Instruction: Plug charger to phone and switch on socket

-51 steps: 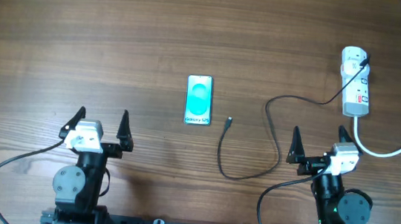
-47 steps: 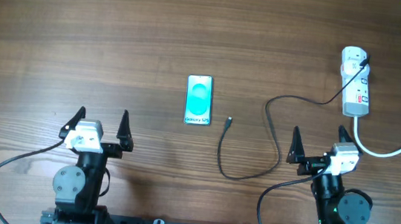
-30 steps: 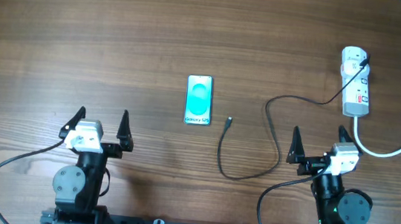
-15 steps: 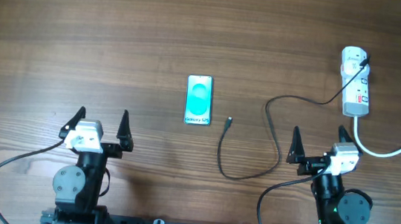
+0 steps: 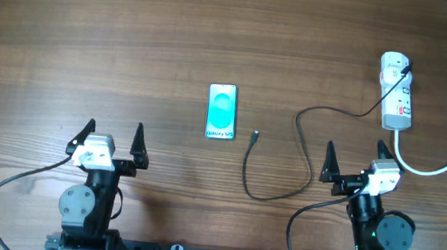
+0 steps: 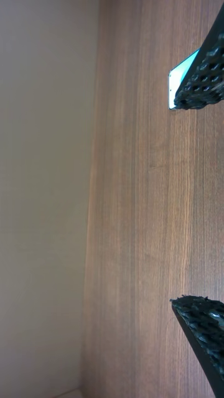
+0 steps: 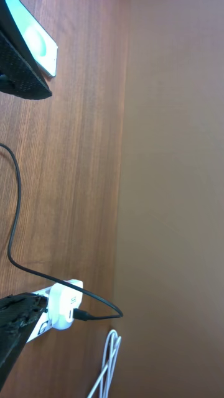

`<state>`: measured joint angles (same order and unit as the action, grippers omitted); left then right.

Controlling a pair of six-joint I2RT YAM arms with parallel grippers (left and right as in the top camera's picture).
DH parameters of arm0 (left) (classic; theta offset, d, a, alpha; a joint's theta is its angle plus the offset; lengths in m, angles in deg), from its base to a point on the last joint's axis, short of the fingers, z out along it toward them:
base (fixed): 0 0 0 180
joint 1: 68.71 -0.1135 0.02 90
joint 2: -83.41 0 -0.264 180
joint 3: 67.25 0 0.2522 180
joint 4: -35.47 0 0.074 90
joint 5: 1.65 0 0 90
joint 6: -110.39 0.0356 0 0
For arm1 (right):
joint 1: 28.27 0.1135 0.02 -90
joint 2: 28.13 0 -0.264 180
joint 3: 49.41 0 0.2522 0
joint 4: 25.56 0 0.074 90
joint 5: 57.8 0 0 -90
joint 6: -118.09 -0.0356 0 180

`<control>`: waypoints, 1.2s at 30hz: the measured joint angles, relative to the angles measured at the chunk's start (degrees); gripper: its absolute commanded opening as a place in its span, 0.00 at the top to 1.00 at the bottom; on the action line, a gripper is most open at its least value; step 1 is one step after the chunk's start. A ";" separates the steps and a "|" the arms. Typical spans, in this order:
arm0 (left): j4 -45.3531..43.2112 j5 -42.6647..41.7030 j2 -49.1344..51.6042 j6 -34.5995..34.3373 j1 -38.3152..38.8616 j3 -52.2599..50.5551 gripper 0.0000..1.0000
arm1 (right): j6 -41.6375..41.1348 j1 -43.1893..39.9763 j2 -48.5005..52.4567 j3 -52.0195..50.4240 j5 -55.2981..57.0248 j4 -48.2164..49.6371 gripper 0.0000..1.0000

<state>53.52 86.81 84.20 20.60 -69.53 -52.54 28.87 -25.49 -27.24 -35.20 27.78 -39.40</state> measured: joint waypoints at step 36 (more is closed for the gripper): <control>-30.18 -27.47 -0.02 -32.35 0.00 0.22 0.00 | 0.00 0.00 0.00 0.00 0.00 0.02 0.00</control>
<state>23.34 59.34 84.18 -11.75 -69.53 -52.32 28.87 -25.49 -27.24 -35.20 27.78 -39.38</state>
